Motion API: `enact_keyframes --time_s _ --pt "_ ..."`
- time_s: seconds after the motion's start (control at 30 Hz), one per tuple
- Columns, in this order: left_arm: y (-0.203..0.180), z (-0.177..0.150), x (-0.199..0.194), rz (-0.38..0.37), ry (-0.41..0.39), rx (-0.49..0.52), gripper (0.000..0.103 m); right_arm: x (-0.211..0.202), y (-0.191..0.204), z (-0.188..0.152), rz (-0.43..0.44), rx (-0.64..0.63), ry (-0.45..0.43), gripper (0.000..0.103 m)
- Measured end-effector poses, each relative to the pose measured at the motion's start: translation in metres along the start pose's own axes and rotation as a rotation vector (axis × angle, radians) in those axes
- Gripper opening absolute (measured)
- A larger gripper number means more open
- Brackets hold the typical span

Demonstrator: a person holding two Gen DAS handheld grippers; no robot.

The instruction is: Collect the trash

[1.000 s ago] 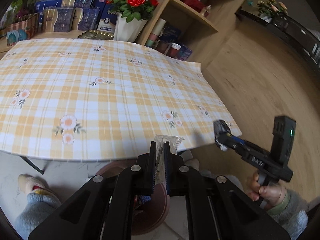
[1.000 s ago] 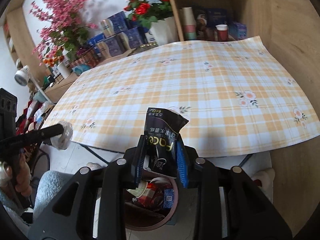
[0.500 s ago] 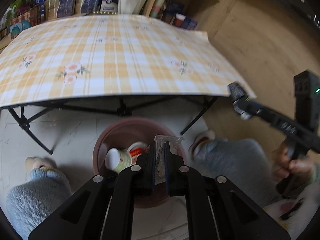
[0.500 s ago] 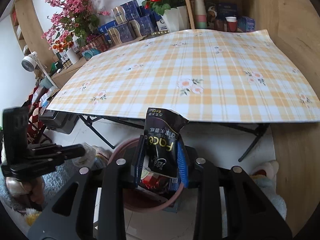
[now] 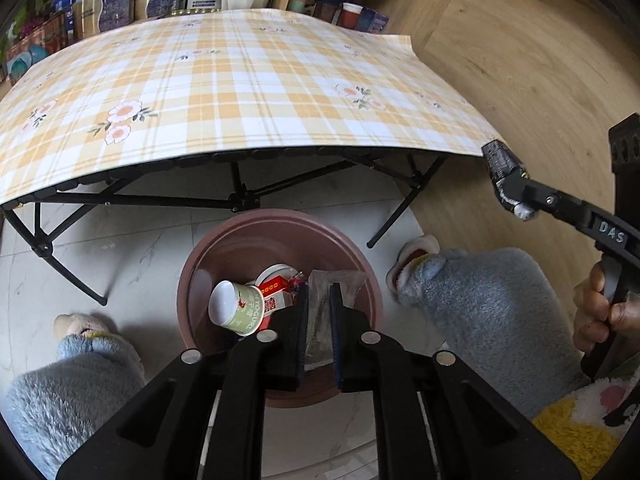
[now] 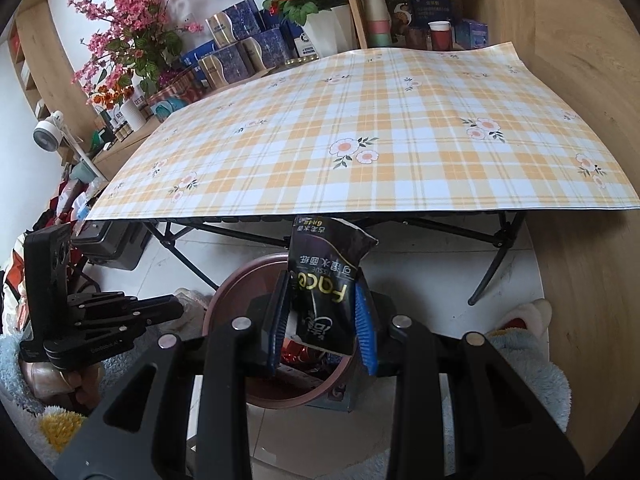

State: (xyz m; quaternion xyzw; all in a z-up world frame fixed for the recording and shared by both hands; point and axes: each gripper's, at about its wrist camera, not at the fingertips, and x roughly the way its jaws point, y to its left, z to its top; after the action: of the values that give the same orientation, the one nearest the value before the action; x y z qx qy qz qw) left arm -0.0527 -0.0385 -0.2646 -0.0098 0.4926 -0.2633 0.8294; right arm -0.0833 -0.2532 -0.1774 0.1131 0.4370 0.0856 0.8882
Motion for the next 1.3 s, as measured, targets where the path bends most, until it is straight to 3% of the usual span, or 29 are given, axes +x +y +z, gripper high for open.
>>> enact_keyframes --time_s 0.1,0.17,0.2,0.27,0.37,0.43,0.57,0.83,0.93,1.0,1.1,1.3 --pt "0.004 0.0 0.002 -0.016 -0.005 -0.015 0.028 0.004 0.005 0.0 -0.008 -0.007 0.012 0.033" --pt "0.009 0.002 -0.005 -0.005 -0.053 -0.04 0.053 0.008 0.008 0.0 -0.02 -0.013 0.027 0.033" --pt "0.011 0.003 -0.009 0.007 -0.077 -0.052 0.056 0.011 0.008 0.0 -0.024 -0.014 0.036 0.033" --pt "0.014 0.007 -0.023 0.059 -0.144 -0.057 0.073 0.016 0.01 -0.001 -0.03 -0.009 0.059 0.033" --pt "0.014 0.011 -0.047 0.151 -0.268 -0.007 0.09 0.023 0.015 -0.001 -0.046 -0.03 0.083 0.034" --pt "0.014 0.012 -0.059 0.198 -0.322 0.037 0.092 0.03 0.022 -0.002 -0.058 -0.055 0.102 0.034" --pt "0.024 0.01 -0.069 0.273 -0.35 0.072 0.095 0.048 0.041 -0.003 -0.061 -0.105 0.15 0.036" --pt "0.06 0.0 -0.078 0.27 -0.363 -0.059 0.096 0.084 0.075 -0.007 -0.058 -0.195 0.228 0.044" --pt "0.063 -0.001 -0.072 0.263 -0.336 -0.067 0.096 0.093 0.08 -0.008 -0.07 -0.203 0.248 0.057" --pt "0.065 -0.001 -0.07 0.257 -0.327 -0.076 0.096 0.093 0.08 -0.009 -0.076 -0.201 0.244 0.074" --pt "0.068 -0.001 -0.067 0.252 -0.316 -0.095 0.096 0.09 0.076 -0.007 -0.096 -0.192 0.223 0.089" --pt "0.062 0.001 -0.069 0.27 -0.325 -0.084 0.096 0.082 0.058 -0.002 -0.166 -0.14 0.186 0.097"
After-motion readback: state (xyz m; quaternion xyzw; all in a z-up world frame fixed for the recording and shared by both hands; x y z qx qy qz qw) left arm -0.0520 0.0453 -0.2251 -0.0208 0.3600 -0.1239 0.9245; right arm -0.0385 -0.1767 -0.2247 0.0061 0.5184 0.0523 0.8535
